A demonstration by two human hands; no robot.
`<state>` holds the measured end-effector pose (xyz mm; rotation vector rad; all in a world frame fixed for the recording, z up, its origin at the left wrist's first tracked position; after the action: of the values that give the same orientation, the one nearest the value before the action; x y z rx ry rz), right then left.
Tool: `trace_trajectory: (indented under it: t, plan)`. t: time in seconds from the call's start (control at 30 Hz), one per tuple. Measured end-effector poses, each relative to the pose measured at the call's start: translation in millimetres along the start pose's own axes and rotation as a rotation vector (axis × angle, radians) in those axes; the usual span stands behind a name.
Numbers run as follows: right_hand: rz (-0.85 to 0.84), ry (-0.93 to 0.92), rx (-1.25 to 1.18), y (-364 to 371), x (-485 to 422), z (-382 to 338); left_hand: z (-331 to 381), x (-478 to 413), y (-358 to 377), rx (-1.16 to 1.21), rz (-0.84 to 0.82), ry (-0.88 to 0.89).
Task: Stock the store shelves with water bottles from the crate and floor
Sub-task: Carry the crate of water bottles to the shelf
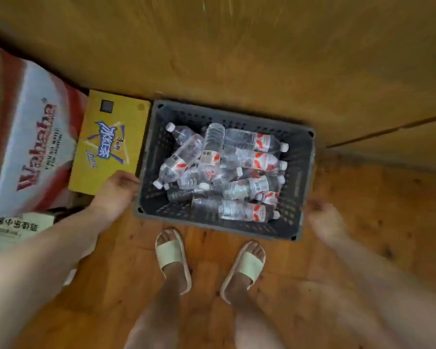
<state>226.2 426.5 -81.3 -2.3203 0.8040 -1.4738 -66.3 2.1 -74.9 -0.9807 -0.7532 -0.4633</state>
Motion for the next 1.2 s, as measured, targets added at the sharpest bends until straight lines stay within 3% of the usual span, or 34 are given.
trace_trajectory:
  t: [0.1, 0.27, 0.4, 0.6, 0.9, 1.2]
  plan:
    - [0.075, 0.030, 0.036, 14.0, -43.8, 8.1, -1.0, -50.2, -7.7, -0.168, 0.164, -0.002]
    - [0.257, 0.109, 0.052, 2.6, -86.5, 10.8, 4.7, -100.1, 6.1, -0.289, 0.146, -0.044]
    - [0.167, 0.146, -0.239, 21.1, -108.2, 24.8, 11.4, -122.5, 28.7, -0.148, 0.029, -0.027]
    - [0.191, 0.253, -0.607, 33.6, -117.8, 48.1, 12.5, -135.5, 47.1, 0.100, -0.054, -0.118]
    - [0.149, 0.218, -0.523, 33.3, -120.7, 46.3, 13.8, -134.0, 56.2, 0.139, -0.048, -0.152]
    - [0.114, 0.231, -0.493, 23.7, -77.9, 52.3, -7.3, -98.2, 48.9, -0.007, -0.043, -0.176]
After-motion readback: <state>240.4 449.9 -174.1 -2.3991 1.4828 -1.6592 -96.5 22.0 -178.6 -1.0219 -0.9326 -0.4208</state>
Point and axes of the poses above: each hand's wrist, its own x-axis away from the middle knuckle, its own y-axis out of the palm, z = x × y, the point moved 10 cm from there along -x, towards the middle knuckle, and after that the axes turned 15 degrees about -x, right-handed, at the moved point
